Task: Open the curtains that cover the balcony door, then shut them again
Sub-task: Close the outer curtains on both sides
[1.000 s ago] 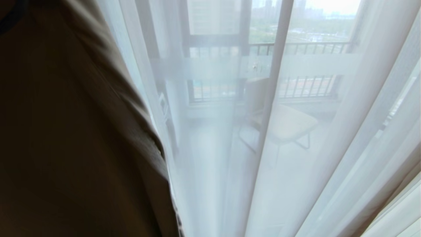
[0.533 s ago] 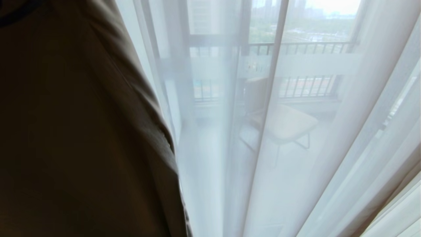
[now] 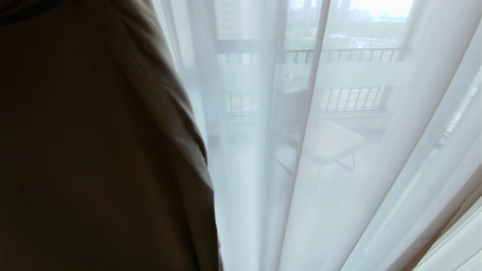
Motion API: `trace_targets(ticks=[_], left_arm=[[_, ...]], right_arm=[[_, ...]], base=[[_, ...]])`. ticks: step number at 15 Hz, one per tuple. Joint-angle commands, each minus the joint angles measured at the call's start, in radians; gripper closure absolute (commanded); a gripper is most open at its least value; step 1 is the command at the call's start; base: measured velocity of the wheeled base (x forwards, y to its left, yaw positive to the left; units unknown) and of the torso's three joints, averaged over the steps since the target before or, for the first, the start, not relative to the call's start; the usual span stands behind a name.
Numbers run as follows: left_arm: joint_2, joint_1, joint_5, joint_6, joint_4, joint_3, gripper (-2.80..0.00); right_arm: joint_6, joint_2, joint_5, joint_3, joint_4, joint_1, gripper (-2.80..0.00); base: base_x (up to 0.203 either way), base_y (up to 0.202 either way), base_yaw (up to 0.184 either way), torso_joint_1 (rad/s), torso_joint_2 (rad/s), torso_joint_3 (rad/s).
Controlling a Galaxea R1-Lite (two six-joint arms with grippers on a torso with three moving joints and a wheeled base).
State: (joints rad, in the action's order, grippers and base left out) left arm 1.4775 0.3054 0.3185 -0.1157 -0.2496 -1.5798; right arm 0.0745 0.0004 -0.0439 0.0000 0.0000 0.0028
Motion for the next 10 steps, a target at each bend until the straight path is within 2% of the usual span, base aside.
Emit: trace_targets(ticks=[1, 10], left_arm=[[0.024, 0.018, 0.002, -0.001, 0.0, -0.02, 0.0], [0.088, 0.111, -0.001, -0.007, -0.001, -0.103, 0.0]], right_arm=[[0.001, 0.0, -0.001, 0.0, 0.0, 0.0, 0.0], [0.001, 0.0, -0.001, 0.0, 0.0, 0.0, 0.0]], base=[[0.0, 0.0, 0.0, 0.0, 0.0, 0.0], [0.0, 0.0, 0.0, 0.0, 0.0, 0.0]])
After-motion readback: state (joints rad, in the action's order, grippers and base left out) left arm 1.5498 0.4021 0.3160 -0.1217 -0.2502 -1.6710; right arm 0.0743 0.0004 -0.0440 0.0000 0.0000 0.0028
